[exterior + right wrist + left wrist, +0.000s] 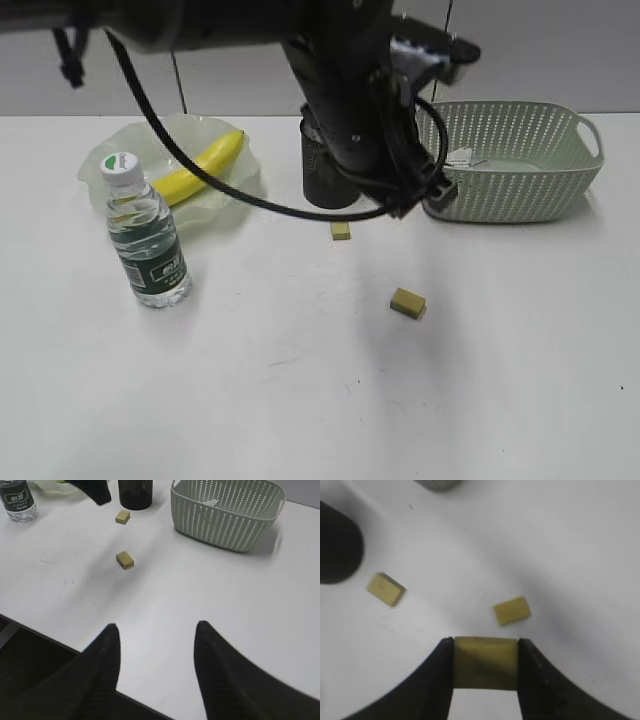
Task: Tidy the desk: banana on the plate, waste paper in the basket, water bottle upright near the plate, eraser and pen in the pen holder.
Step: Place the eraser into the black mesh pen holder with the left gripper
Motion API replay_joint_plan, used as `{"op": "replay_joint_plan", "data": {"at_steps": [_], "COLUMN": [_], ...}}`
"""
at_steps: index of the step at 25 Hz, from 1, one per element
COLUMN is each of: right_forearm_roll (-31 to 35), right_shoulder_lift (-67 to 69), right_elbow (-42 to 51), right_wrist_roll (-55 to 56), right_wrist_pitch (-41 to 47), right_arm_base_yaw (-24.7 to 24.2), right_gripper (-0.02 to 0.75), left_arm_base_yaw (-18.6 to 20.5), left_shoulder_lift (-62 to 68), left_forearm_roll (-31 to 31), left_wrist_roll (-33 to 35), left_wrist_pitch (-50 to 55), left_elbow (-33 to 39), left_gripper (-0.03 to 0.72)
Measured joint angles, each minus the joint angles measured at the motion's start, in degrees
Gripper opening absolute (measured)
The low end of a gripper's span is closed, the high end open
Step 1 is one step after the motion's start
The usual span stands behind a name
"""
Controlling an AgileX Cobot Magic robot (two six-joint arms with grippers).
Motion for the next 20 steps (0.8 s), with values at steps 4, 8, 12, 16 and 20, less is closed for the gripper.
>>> {"op": "replay_joint_plan", "data": {"at_steps": [4, 8, 12, 16, 20], "right_forearm_roll": [0.0, 0.0, 0.0, 0.0, 0.0], "right_shoulder_lift": [0.0, 0.0, 0.0, 0.0, 0.0], "right_elbow": [0.0, 0.0, 0.0, 0.0, 0.0], "right_wrist_roll": [0.0, 0.0, 0.0, 0.0, 0.0], "right_wrist_pitch": [0.0, 0.0, 0.0, 0.0, 0.0], "right_arm_base_yaw": [0.0, 0.0, 0.0, 0.0, 0.0], "right_gripper": [0.39, 0.389, 0.389, 0.389, 0.389], "left_arm_base_yaw": [0.63, 2.51, 5.84, 9.73, 12.79], "left_shoulder_lift": [-4.05, -4.78, -3.9, -1.7, 1.17], "left_forearm_roll": [6.67, 11.1, 13.04, 13.51, 13.34], "left_wrist_roll": [-1.12, -1.46, -1.51, -1.53, -1.63], "left_wrist_pitch": [-5.47, -11.71, -19.25, -27.54, -31.76], "left_elbow": [0.0, 0.0, 0.0, 0.0, 0.0], "left_gripper": [0.283, 0.283, 0.283, 0.283, 0.283]}}
